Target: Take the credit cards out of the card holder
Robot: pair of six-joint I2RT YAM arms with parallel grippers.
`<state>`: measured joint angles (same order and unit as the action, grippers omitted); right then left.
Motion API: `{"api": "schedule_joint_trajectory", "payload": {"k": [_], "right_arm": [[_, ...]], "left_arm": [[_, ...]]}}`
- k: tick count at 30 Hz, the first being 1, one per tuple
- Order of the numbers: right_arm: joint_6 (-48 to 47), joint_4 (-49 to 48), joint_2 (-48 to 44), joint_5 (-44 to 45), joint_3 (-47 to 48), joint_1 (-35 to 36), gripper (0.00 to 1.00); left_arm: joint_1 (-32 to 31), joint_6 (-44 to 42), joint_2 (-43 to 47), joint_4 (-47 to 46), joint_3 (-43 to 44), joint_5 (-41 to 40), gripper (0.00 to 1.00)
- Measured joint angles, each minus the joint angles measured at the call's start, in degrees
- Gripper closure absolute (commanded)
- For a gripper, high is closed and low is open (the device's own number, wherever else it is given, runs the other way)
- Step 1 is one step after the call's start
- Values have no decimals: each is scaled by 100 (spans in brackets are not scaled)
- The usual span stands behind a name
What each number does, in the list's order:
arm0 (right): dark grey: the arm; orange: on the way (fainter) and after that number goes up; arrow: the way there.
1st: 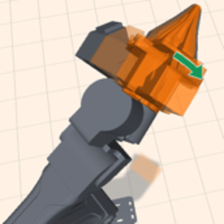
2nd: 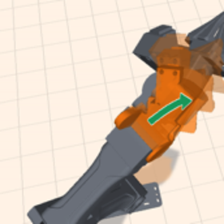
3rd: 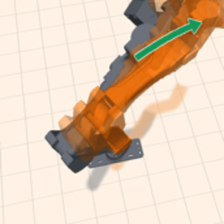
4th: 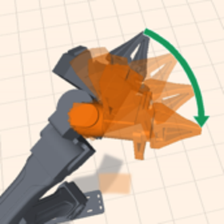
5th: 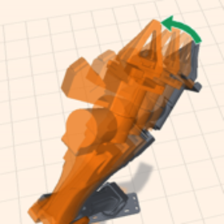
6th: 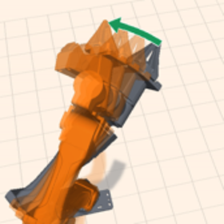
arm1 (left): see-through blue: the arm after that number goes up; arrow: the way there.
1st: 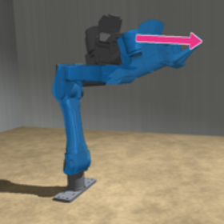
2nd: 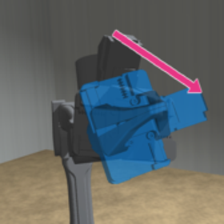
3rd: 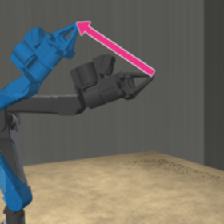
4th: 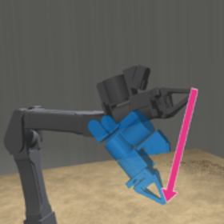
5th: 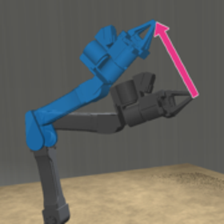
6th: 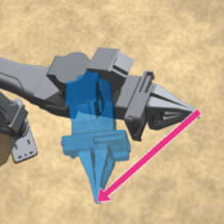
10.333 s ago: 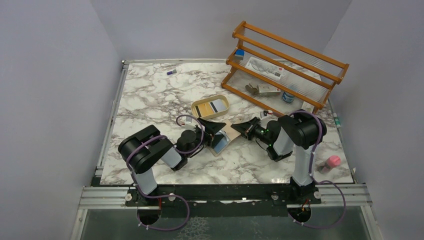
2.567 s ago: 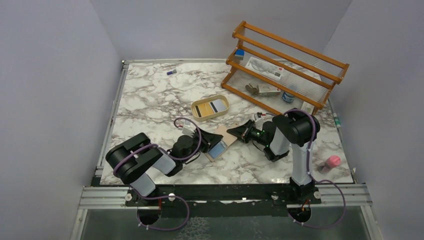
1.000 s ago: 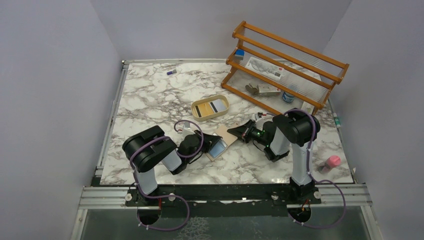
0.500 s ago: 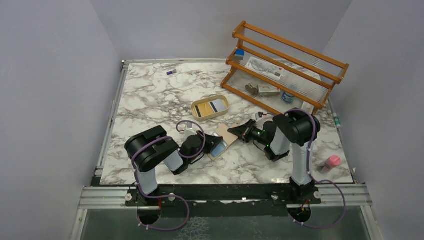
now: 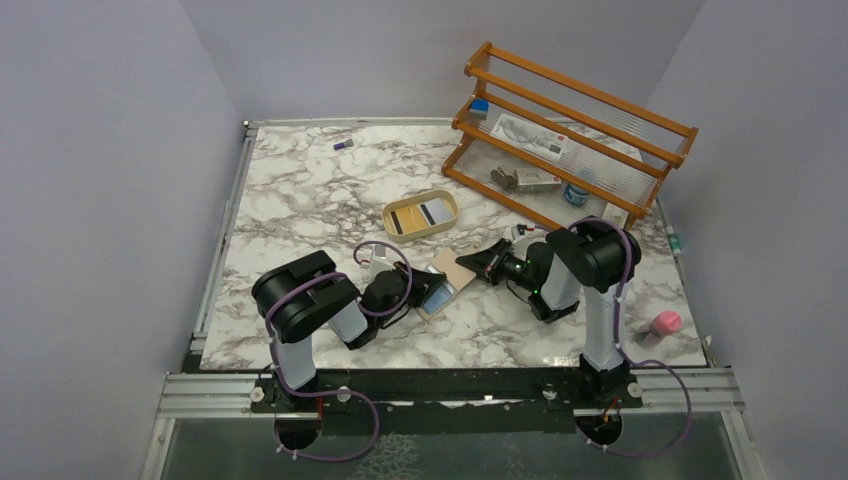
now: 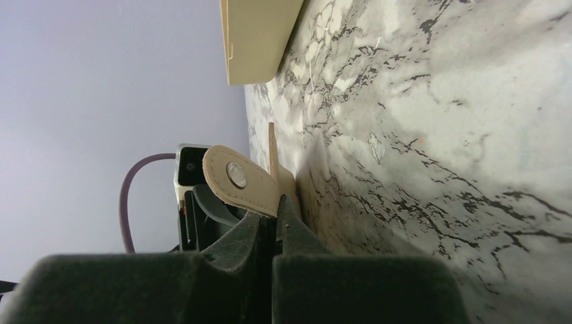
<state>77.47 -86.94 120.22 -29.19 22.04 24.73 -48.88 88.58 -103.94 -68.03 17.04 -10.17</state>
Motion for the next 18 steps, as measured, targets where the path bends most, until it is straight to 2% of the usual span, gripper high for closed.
{"api": "schedule_joint_trajectory", "payload": {"k": [9, 18], "right_arm": [[2, 2, 0, -2, -2, 0, 99], [0, 2, 0, -2, -11, -11, 99]], "left_arm": [[-7, -31, 2, 17, 0, -7, 81], [-37, -11, 7, 46, 26, -37, 80]]}}
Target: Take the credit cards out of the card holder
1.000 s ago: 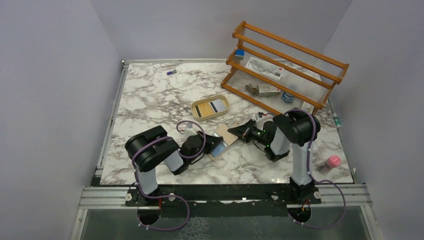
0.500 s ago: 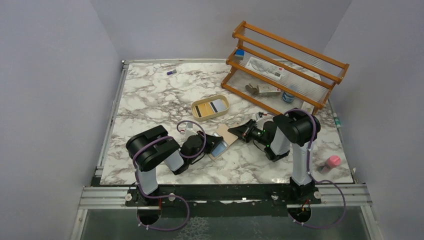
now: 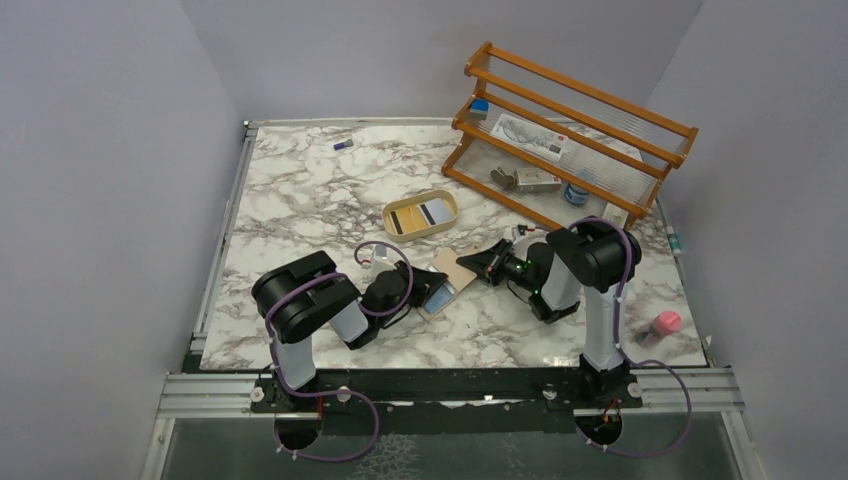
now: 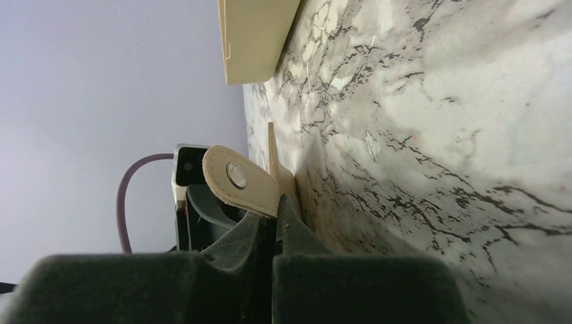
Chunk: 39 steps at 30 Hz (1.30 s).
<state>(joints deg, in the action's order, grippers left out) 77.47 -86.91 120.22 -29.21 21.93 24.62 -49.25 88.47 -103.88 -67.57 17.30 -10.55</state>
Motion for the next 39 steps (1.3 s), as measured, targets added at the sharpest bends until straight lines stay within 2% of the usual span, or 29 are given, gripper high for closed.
{"api": "schedule_joint_trajectory", "payload": {"k": [8, 16, 24, 26, 32, 39], "right_arm": [[2, -2, 0, -4, -26, -26, 99], [4, 0, 0, -42, -26, -33, 99], [4, 0, 0, -68, -24, -33, 99], [4, -2, 0, -68, -24, -33, 99], [4, 0, 4, -76, -24, -33, 99], [4, 0, 9, -98, -13, -74, 100]], "left_arm": [[0, -125, 98, 55, 17, -22, 78], [0, -409, 800, 411, 17, -254, 78], [-31, -321, 645, 535, -13, -284, 77], [-76, -262, 636, 614, -72, -284, 75], [-188, -138, 553, 741, -151, -284, 52], [-188, -122, 313, 525, 22, -289, 50]]}}
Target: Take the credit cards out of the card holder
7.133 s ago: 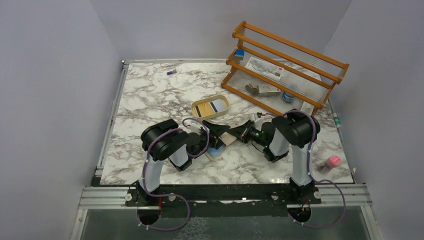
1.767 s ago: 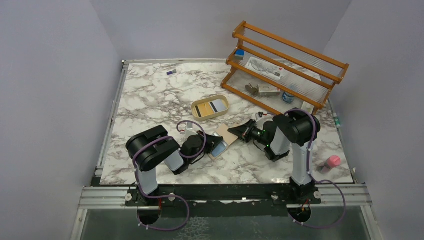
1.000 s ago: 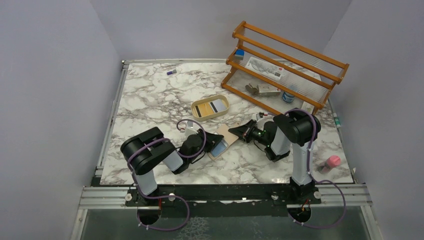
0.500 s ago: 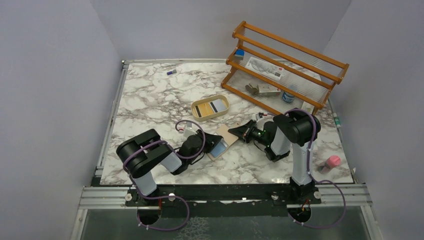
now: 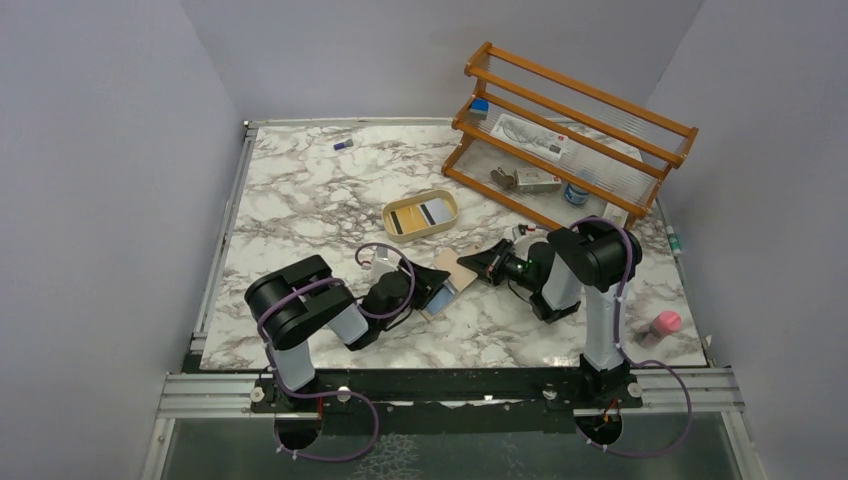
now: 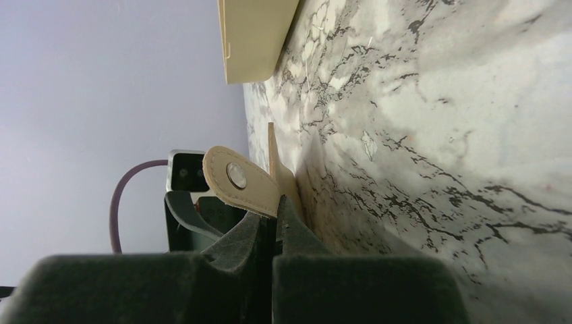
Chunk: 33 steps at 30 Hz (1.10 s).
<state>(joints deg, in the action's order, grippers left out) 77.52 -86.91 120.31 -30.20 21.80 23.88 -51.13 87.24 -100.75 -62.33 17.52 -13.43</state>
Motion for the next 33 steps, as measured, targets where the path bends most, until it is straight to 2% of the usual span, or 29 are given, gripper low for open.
{"api": "schedule_joint_trajectory", "payload": {"k": [15, 25, 33], "right_arm": [[2, 0, 0, -149, 66, -146, 100], [4, 0, 0, -306, 173, -243, 99], [48, 0, 81, -417, 278, -245, 99]], "left_arm": [[289, -46, -365, -748, -26, 85, 50], [584, -138, -896, -1412, 186, 730, 49], [590, -114, -940, -1606, 188, 903, 49]]}}
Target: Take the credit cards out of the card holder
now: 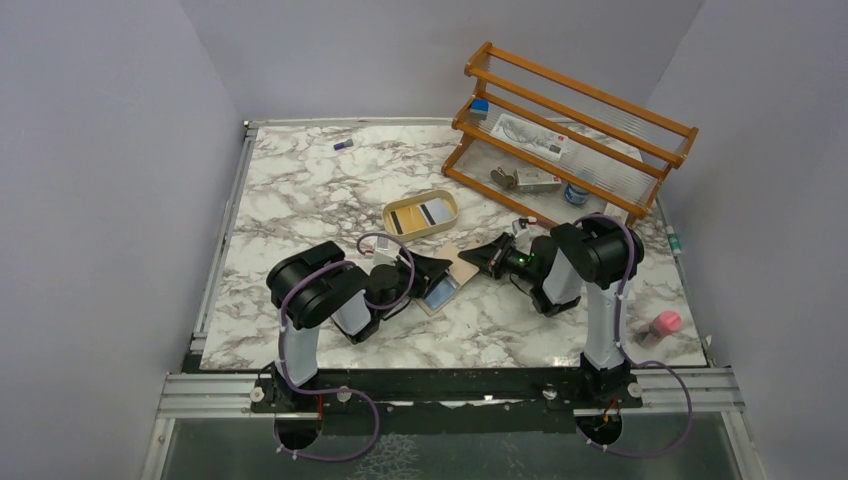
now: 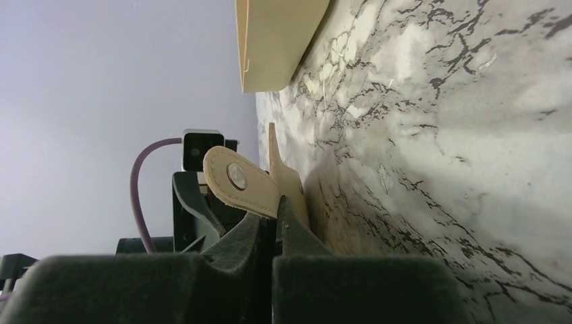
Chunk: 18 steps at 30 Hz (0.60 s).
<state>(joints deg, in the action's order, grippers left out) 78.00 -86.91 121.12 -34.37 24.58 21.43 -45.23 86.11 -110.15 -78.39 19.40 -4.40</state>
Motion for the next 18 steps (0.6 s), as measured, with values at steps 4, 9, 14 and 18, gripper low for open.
{"api": "schedule_joint_trajectory", "payload": {"k": [4, 9, 14, 18], "right_arm": [[0, 0, 0, -20, 9, 0, 99], [7, 0, 0, -28, 7, 0, 99], [44, 0, 2, -26, 13, 0, 99], [66, 0, 7, -26, 61, 7, 99]], "left_arm": [[2, 35, 0, -11, 0, 4, 49], [0, 157, -9, -267, -37, -107, 49], [-66, 238, -63, -562, -144, -372, 48], [-98, 262, -122, -673, -125, -494, 48]]}}
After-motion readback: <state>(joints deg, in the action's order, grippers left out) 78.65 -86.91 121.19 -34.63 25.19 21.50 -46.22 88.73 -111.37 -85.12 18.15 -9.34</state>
